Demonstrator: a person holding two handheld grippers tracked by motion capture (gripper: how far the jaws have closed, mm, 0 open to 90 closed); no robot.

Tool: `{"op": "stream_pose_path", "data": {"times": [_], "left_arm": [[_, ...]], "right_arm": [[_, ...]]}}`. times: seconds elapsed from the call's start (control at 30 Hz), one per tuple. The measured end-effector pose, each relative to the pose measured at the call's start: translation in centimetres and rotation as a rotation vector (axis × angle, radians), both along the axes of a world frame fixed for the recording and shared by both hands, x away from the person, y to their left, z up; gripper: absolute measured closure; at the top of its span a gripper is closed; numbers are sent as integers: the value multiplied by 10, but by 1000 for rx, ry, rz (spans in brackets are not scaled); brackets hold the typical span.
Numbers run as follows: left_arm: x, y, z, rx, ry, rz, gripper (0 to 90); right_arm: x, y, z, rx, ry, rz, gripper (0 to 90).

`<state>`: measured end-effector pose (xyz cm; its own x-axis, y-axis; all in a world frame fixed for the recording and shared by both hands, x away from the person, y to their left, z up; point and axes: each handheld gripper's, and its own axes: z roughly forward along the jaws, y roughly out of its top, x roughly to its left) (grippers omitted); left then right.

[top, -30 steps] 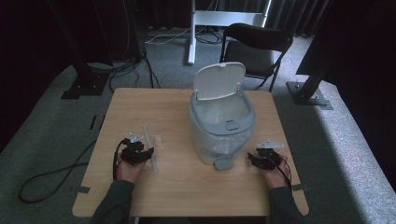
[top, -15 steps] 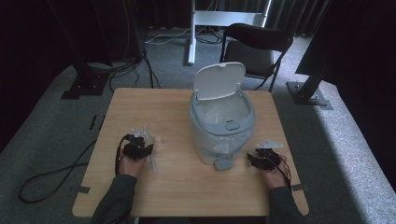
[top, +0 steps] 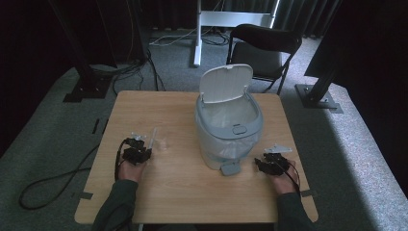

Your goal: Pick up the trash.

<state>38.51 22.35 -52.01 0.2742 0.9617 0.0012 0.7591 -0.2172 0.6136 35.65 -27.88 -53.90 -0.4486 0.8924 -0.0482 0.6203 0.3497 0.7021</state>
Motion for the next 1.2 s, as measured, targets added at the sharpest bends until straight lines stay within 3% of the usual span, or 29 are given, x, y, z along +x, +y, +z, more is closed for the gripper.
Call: {"op": "stream_pose_path", "data": {"times": [0.27, 0.6, 0.73, 1.0, 1.2], "left_arm": [[8, -2, 0, 33, 65, -27, 732], [4, 1, 7, 133, 146, -84, 778], [5, 4, 11, 158, 196, -113, 780], [15, 3, 16, 183, 312, -164, 781], [18, 2, 17, 187, 352, -175, 781]], "right_arm": [[0, 0, 0, 4, 2, 2, 515], [0, 0, 0, 4, 3, 2, 518], [0, 0, 0, 5, 4, 3, 519], [0, -1, 0, 9, 5, 4, 522], [1, -1, 0, 12, 7, 7, 522]]}}
